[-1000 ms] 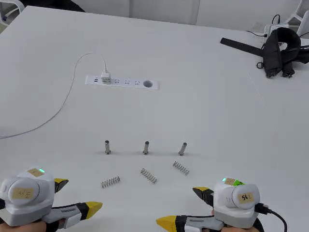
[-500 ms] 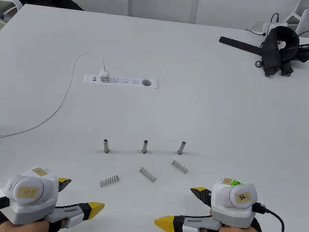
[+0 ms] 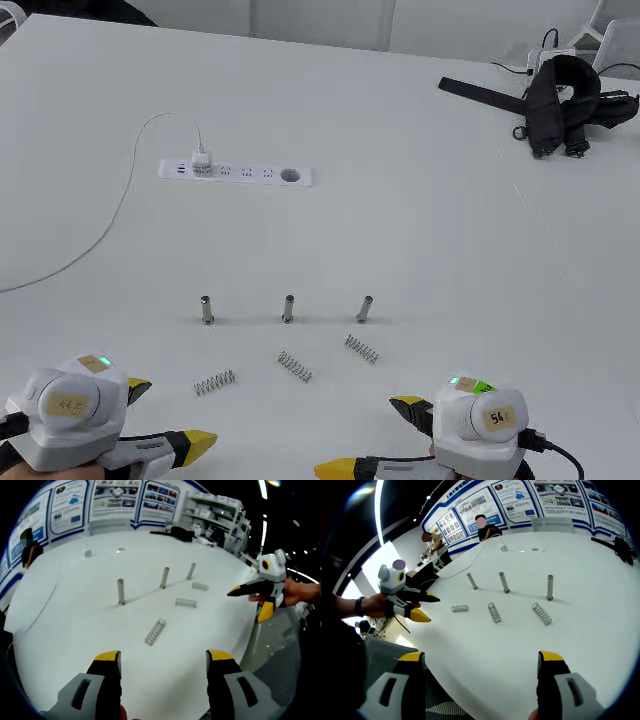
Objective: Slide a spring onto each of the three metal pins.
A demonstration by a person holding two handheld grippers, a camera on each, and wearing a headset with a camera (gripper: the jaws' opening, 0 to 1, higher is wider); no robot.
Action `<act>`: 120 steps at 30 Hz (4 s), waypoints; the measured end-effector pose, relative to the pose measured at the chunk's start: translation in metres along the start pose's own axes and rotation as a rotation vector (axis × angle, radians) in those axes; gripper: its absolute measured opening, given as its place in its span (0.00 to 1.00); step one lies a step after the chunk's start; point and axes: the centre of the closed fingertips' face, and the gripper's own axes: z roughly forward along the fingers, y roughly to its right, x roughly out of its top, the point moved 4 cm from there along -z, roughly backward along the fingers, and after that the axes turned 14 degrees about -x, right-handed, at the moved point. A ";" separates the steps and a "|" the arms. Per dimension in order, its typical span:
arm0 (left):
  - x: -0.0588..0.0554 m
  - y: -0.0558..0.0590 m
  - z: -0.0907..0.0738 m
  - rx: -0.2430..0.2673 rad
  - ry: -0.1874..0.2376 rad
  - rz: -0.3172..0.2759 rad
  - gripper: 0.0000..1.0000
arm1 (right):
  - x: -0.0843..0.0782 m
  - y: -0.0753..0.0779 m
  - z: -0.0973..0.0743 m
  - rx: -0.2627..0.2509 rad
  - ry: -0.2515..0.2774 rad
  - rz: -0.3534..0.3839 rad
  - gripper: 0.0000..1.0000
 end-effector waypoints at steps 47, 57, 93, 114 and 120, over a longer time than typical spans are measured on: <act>0.005 -0.017 0.054 -0.039 -0.119 0.106 0.30 | -0.004 0.010 -0.011 -0.028 0.002 0.031 0.94; 0.006 -0.020 0.055 0.022 -0.222 0.259 0.20 | -0.003 0.005 -0.008 -0.018 0.003 0.029 0.94; 0.033 0.028 0.041 -0.062 -0.121 0.189 0.10 | 0.008 -0.006 -0.013 0.045 0.021 0.015 0.90; 0.058 0.080 0.045 -0.179 -0.041 0.258 0.10 | 0.033 -0.011 -0.017 0.140 0.068 0.028 0.76; 0.060 0.096 0.049 -0.218 -0.041 0.281 0.10 | 0.045 -0.012 -0.022 0.190 0.102 0.049 0.62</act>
